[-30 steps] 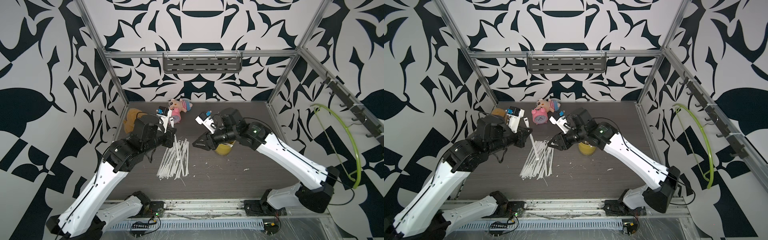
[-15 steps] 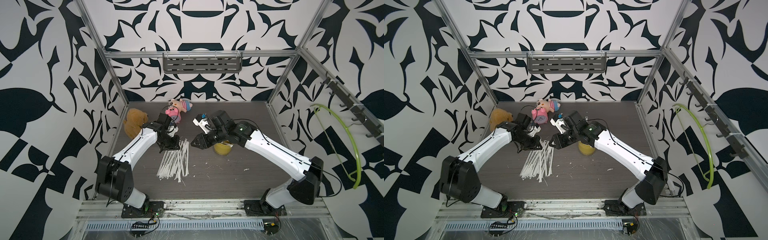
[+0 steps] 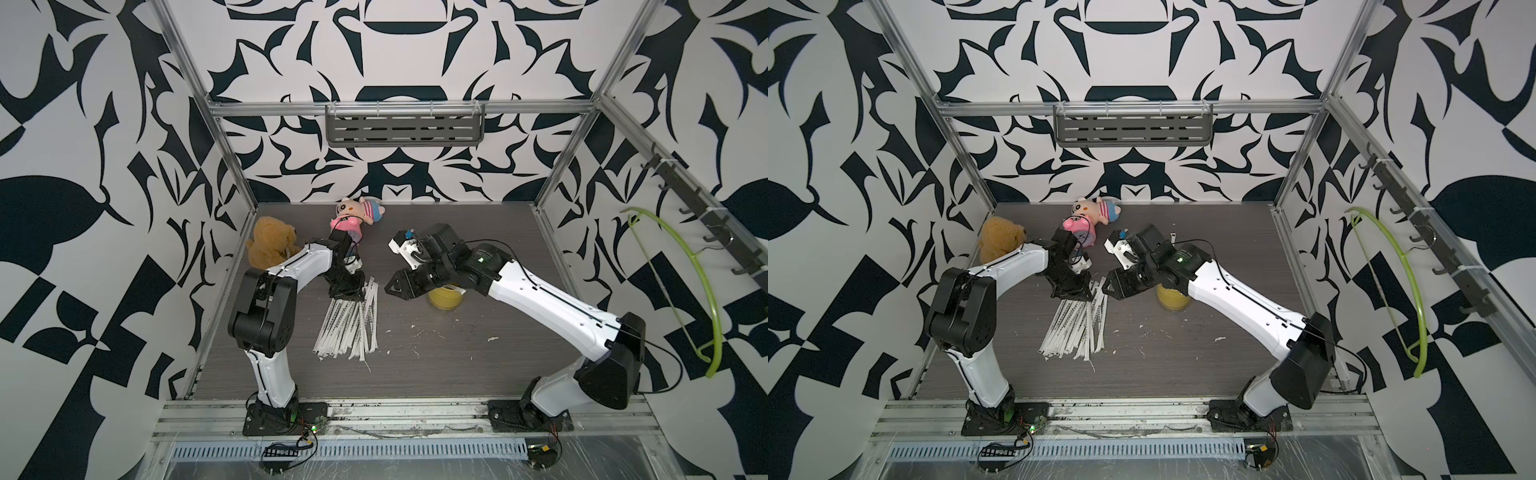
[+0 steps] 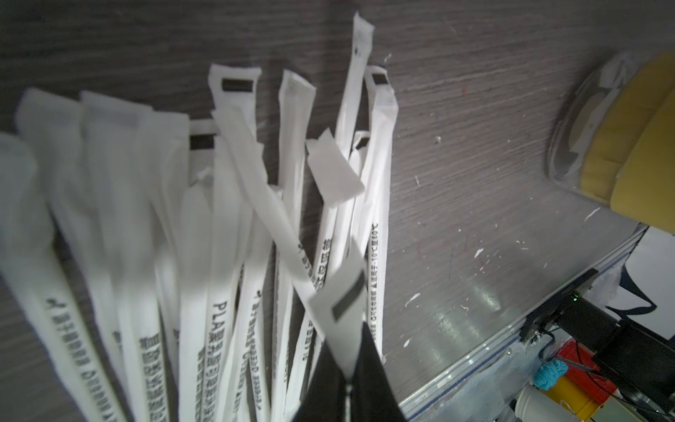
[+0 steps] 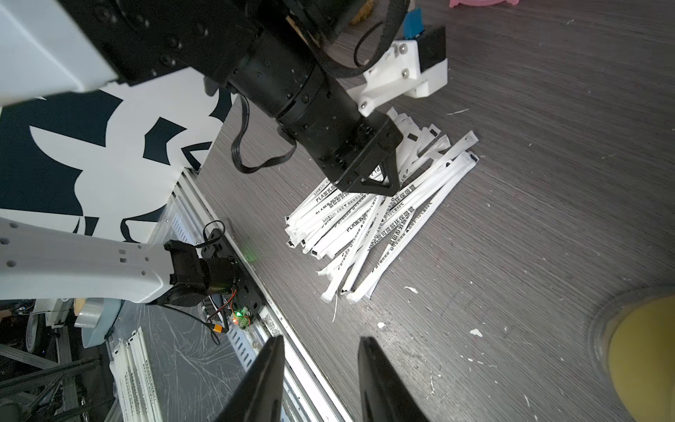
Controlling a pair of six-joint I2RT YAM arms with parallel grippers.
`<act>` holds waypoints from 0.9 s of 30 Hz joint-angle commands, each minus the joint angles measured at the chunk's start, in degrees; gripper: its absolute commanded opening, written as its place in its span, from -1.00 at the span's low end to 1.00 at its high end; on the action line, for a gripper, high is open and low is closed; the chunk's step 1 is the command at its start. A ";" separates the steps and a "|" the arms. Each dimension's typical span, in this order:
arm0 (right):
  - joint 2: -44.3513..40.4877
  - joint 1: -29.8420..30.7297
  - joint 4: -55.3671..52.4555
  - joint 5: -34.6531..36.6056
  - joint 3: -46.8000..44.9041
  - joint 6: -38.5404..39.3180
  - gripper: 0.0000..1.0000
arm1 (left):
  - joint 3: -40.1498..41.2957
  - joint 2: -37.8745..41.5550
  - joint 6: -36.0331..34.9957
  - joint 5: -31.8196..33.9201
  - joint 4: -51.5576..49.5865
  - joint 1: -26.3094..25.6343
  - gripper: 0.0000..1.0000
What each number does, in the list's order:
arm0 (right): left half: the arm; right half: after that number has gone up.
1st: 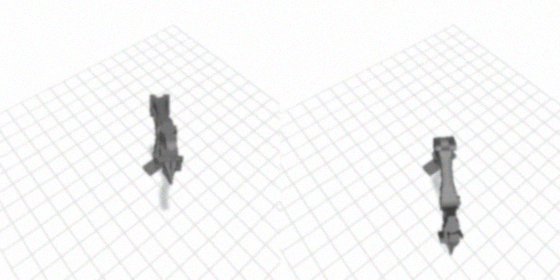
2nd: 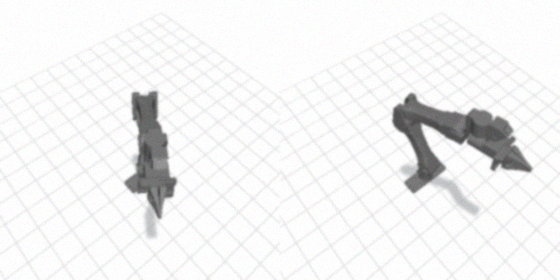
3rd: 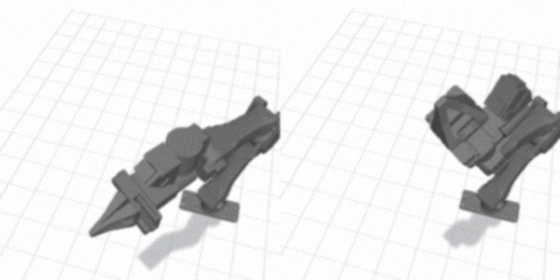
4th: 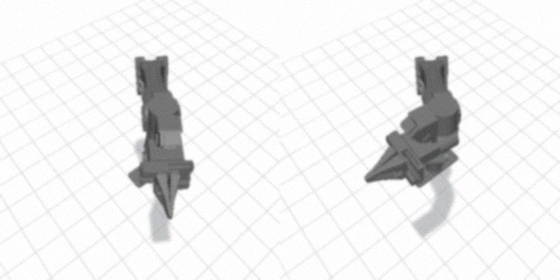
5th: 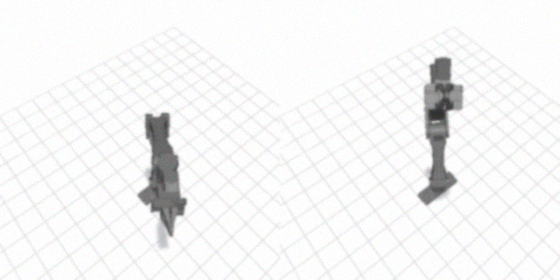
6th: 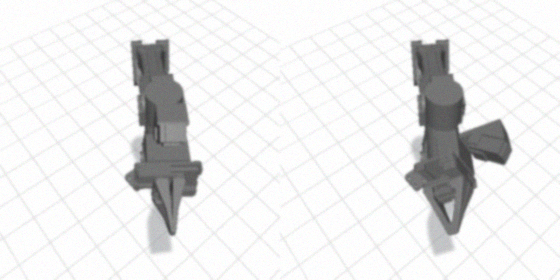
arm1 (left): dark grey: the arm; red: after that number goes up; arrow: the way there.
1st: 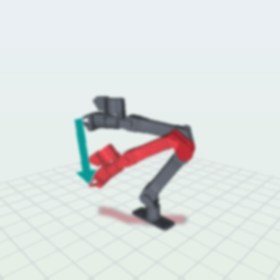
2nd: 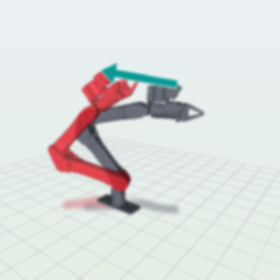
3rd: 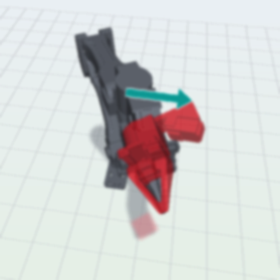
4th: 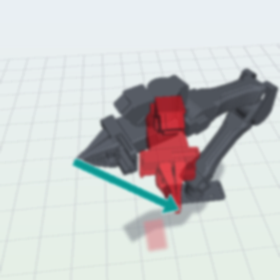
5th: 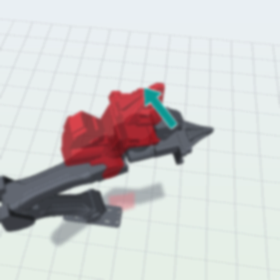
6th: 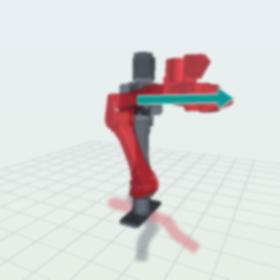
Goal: Take the straws out of the storage container
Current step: Place the straw at the center of the board.
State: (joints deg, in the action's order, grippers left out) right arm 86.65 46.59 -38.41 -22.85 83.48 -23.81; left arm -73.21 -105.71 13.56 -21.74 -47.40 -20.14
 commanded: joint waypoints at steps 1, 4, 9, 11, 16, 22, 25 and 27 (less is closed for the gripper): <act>-2.40 -0.01 0.14 1.18 0.00 0.70 -0.23 | -1.77 -0.07 -0.08 -0.49 0.29 0.28 -0.72; -2.40 -0.01 -0.28 1.67 0.17 0.96 -0.23 | -1.54 1.00 0.16 -0.36 0.29 0.28 -0.59; -3.34 -0.03 -1.86 3.43 1.06 2.04 -0.23 | -1.24 2.68 0.50 -0.23 1.87 0.28 -0.49; -4.17 -0.01 -3.02 5.63 1.62 2.85 -0.23 | -1.06 3.50 0.80 0.03 2.26 0.29 -0.48; -7.22 -0.23 -6.88 17.86 1.82 5.53 -0.15 | -0.72 7.29 2.22 0.78 3.48 0.28 -0.48; -9.20 -5.68 -7.52 29.69 -1.16 6.50 -0.07 | -0.19 17.35 2.58 2.34 8.90 -2.31 -0.49; -9.57 -9.13 -6.03 29.76 -2.48 6.74 -0.07 | 0.41 21.96 2.15 3.27 12.25 -4.91 -0.48; -9.58 -11.07 -4.75 29.39 -3.27 6.80 -0.06 | 1.49 24.49 1.41 4.01 15.00 -6.84 -0.46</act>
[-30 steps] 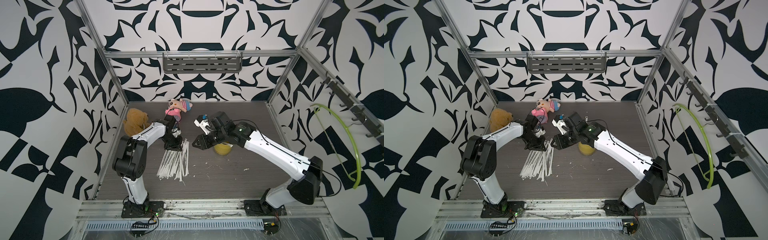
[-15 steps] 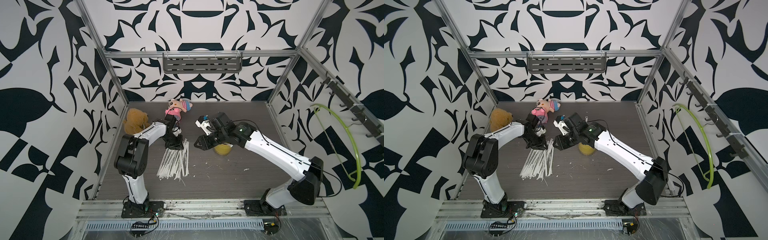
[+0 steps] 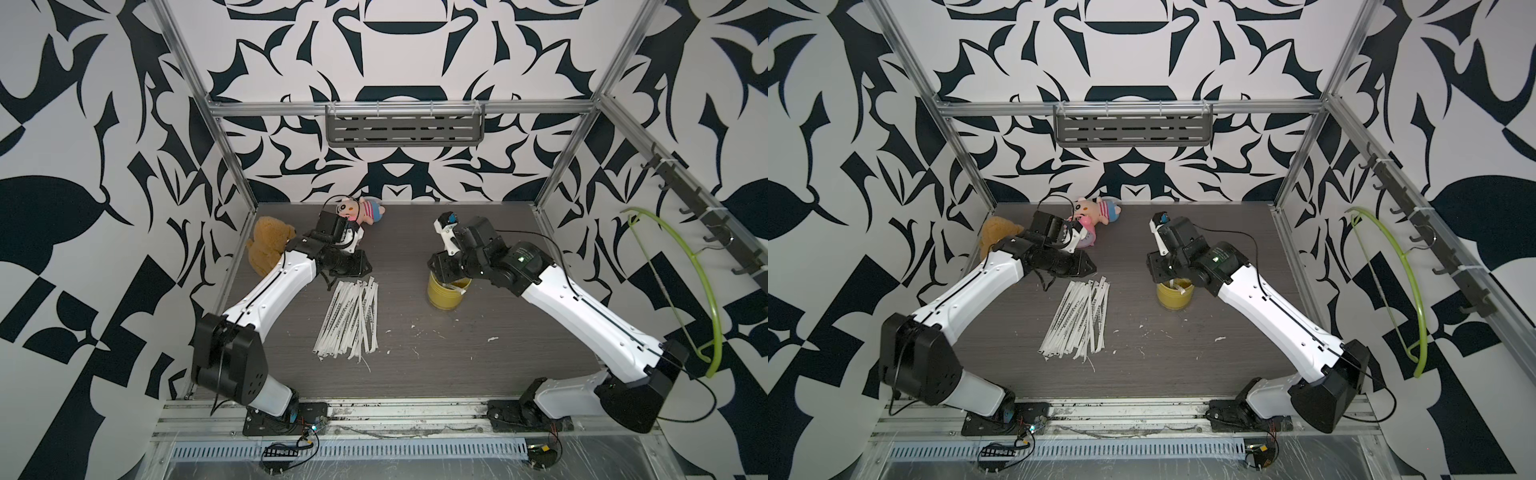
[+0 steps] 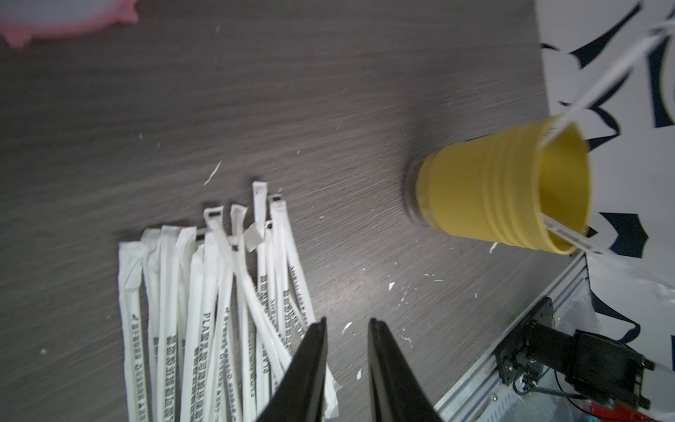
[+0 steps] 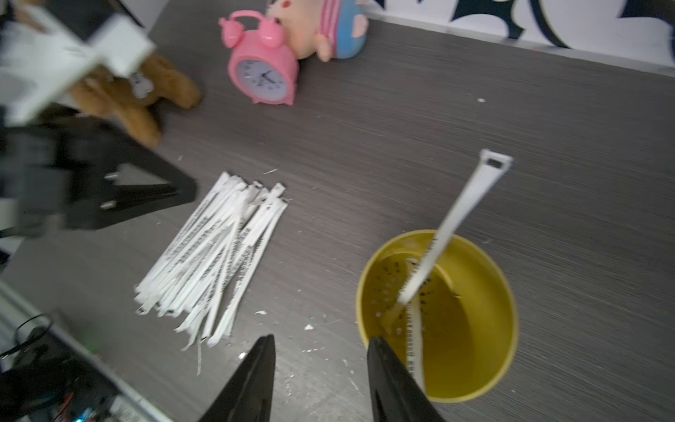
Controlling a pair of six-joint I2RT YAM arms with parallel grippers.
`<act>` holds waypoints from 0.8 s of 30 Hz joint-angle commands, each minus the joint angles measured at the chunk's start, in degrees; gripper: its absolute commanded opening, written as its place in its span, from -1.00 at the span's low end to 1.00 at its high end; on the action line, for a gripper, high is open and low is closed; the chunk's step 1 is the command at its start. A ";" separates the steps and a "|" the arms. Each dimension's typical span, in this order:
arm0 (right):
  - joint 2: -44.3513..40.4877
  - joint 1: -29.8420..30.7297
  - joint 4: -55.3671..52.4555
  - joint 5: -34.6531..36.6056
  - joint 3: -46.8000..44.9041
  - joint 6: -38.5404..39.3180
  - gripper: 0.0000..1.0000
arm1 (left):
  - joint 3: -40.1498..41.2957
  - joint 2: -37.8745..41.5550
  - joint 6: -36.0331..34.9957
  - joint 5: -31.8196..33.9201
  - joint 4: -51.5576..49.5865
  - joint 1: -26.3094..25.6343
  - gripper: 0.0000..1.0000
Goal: Take the straws out of the storage container
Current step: Place the straw at the center of the board.
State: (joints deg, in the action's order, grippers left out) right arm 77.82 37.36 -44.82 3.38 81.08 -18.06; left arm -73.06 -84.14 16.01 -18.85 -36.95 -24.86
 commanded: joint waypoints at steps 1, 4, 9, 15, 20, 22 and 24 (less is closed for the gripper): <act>-0.52 -2.83 2.04 2.68 -1.08 1.10 -0.06 | 2.02 4.00 -1.22 1.50 6.16 -3.20 -0.44; 1.28 -4.91 2.67 1.07 -1.19 1.10 -0.06 | 4.08 6.09 -1.95 2.08 10.54 -5.54 -0.39; 3.25 -6.79 4.40 0.11 -1.76 0.97 -0.05 | 7.49 6.16 -3.49 1.32 16.68 -7.11 -0.36; 4.79 -9.56 6.47 -2.57 -2.33 0.56 -0.07 | 11.19 6.01 -6.32 -0.20 27.18 -11.07 -0.20; 6.44 -10.78 7.30 -4.17 -1.83 0.61 -0.28 | 11.27 4.06 -7.95 -4.13 33.65 -12.83 -0.04; 7.11 -11.25 7.29 -4.15 -1.56 0.67 -0.28 | 11.03 2.77 -9.30 -6.32 35.58 -13.08 0.01; 7.85 -11.93 7.05 -4.37 -1.21 0.61 -0.27 | 10.25 1.38 -10.42 -7.50 36.37 -13.36 0.03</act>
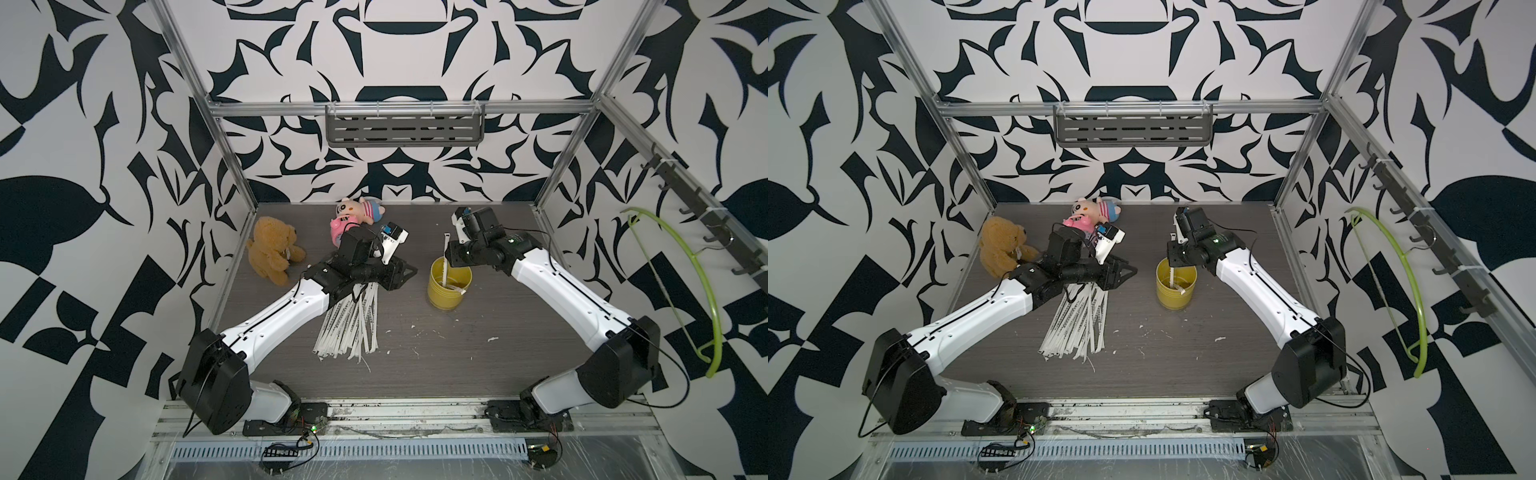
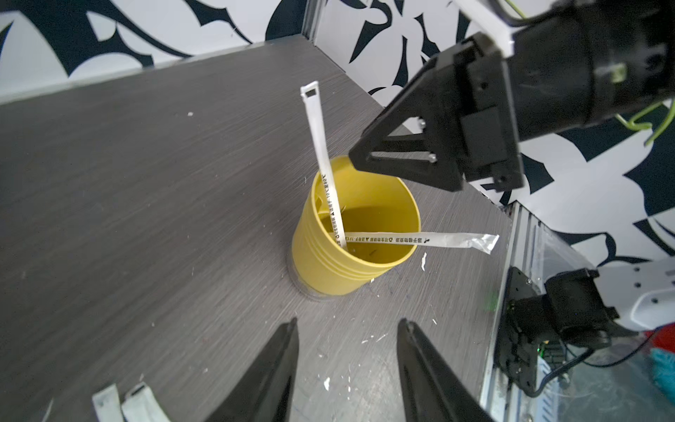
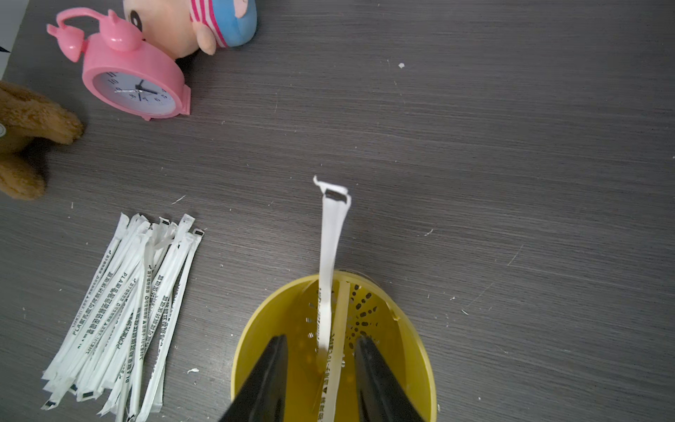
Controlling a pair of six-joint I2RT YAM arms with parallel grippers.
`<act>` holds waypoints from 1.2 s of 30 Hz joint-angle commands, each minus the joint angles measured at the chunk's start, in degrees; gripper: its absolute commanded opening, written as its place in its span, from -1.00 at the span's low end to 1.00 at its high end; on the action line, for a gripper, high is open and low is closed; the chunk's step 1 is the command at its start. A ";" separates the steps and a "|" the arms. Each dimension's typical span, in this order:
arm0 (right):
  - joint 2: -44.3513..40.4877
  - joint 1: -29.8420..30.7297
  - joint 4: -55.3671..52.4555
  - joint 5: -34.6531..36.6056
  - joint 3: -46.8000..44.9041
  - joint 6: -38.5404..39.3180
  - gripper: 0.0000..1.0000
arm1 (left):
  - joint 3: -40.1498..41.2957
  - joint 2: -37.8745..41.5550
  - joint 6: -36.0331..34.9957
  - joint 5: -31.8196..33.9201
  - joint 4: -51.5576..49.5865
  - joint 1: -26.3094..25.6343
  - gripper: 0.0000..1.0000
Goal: Take the straws out of the storage container
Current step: Place the straw at the center of the board, then pick up the straw from the container.
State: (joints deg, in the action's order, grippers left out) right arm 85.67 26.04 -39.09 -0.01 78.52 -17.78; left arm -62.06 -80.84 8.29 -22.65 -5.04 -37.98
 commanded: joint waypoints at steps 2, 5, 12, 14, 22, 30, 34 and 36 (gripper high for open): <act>0.79 -1.58 1.21 -2.00 1.70 0.29 -0.26 | -1.67 -3.35 -3.48 -4.91 5.31 -0.51 0.04; 1.51 -2.55 1.60 -3.18 2.07 0.12 -0.26 | -3.08 -5.45 -4.16 -6.92 6.46 -0.96 0.05; 4.54 -3.11 2.62 -6.31 4.01 0.23 -0.38 | -7.11 -9.94 -5.48 -10.01 6.51 -1.40 0.05; 5.21 -3.11 3.19 -6.42 4.34 0.14 -0.39 | -8.22 -10.90 -5.66 -10.22 6.10 -1.48 0.05; 7.40 -3.25 3.32 -7.98 6.02 0.21 -0.51 | -8.93 -11.81 -5.92 -9.62 5.22 -1.49 0.05; 6.74 -3.20 1.62 -7.03 7.17 0.86 -0.66 | -8.87 -11.49 -6.19 -10.45 4.47 -1.49 0.05; 5.47 -3.20 1.22 -6.18 7.08 1.76 -0.73 | -8.10 -10.65 -6.27 -10.14 4.51 -1.49 0.05; 4.85 -3.19 0.85 -5.97 7.13 2.14 -0.78 | -7.79 -10.05 -6.27 -9.62 4.38 -1.49 0.05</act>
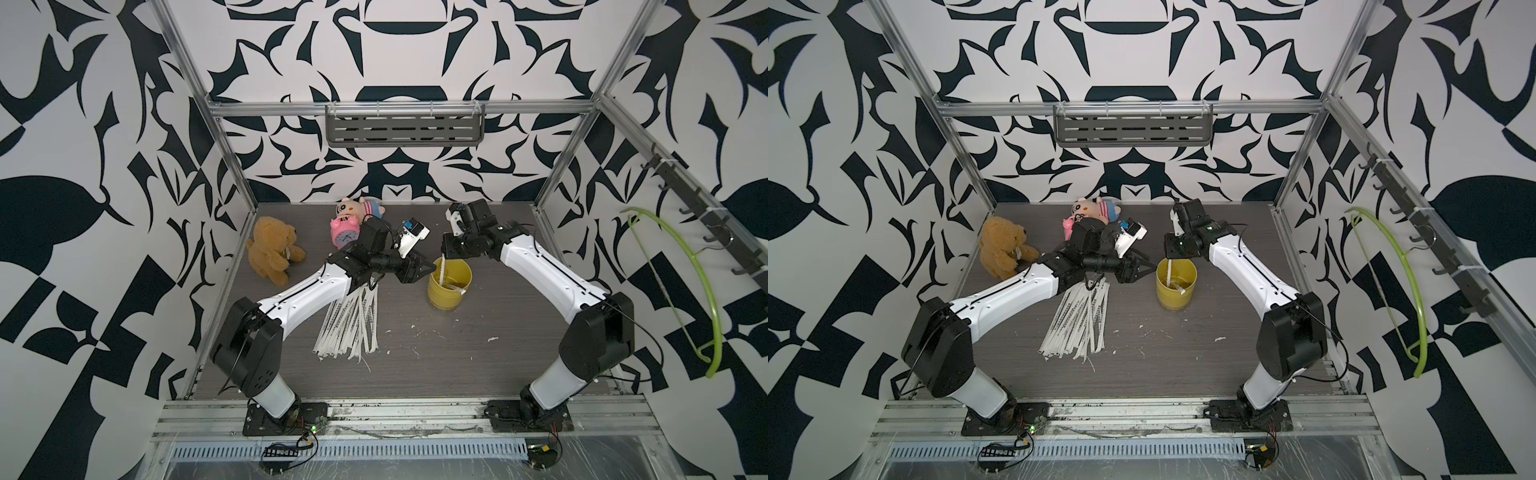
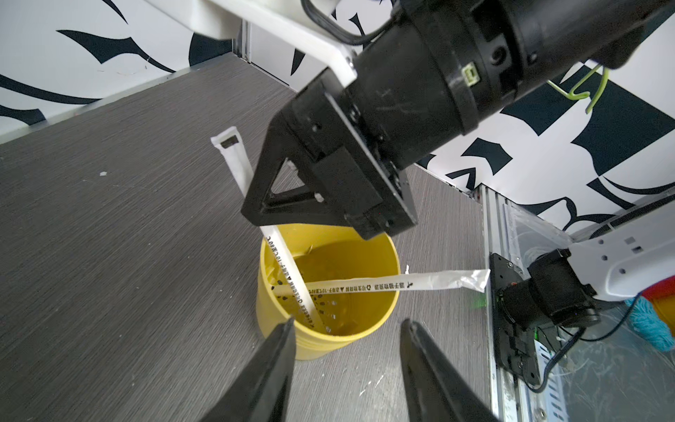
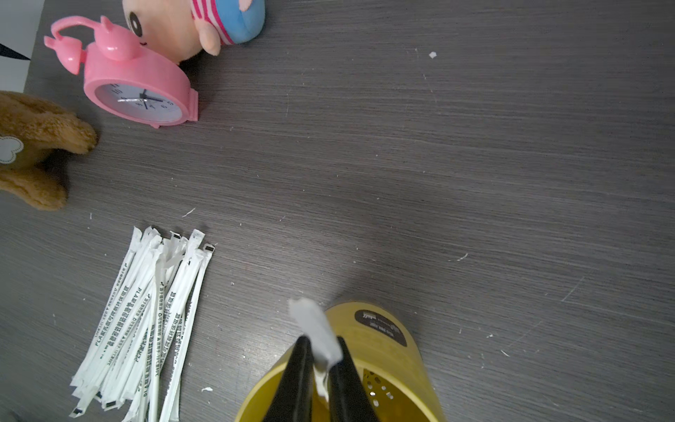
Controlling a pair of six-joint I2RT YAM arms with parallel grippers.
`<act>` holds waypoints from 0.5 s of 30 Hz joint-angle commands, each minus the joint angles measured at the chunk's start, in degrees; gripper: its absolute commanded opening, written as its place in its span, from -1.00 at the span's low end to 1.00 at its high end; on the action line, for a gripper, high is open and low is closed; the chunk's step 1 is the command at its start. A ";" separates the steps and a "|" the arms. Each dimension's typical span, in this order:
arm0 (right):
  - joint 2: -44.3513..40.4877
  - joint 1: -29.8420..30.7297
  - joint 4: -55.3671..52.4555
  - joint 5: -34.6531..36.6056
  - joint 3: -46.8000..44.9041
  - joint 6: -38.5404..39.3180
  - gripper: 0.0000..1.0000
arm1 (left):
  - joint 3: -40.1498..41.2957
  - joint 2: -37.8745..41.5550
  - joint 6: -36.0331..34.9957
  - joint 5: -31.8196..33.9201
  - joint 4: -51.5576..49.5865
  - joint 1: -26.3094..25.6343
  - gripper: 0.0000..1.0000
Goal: Take the straws out of the storage container
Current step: Pick up the straw from the container.
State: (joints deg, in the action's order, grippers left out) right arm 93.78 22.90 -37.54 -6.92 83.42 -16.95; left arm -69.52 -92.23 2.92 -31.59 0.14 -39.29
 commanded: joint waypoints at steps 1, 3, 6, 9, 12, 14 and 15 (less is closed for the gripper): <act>-3.63 -0.05 -0.82 0.95 2.28 1.50 -0.80 | -0.23 1.77 -0.90 -0.23 -1.06 -0.20 0.05; -4.16 -0.07 -0.91 1.26 2.44 1.87 -0.83 | 0.15 2.59 -1.00 0.58 -1.38 -0.18 0.05; -5.04 -0.07 -1.78 1.96 3.38 2.31 -0.87 | 0.75 4.00 -1.25 1.73 -2.30 -0.18 0.06; -6.40 0.04 -3.23 3.80 5.04 2.99 -0.89 | 1.65 6.14 -1.51 2.82 -3.03 -0.18 0.06; -7.67 0.04 -5.91 6.12 7.98 4.06 -0.90 | 2.99 8.75 -1.62 3.79 -2.63 -0.18 0.06; -8.62 0.04 -7.50 7.19 9.98 4.52 -0.90 | 3.62 10.19 -1.60 4.14 -2.79 -0.18 0.06; -9.09 0.17 -8.32 8.09 11.01 4.86 -0.91 | 3.83 10.93 -1.60 4.26 -2.99 -0.24 0.06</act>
State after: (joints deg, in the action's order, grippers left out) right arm 87.70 22.90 -43.29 -2.17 90.30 -13.87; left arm -66.94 -83.72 2.09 -28.16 -2.11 -39.31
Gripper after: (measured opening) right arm 0.054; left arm 0.529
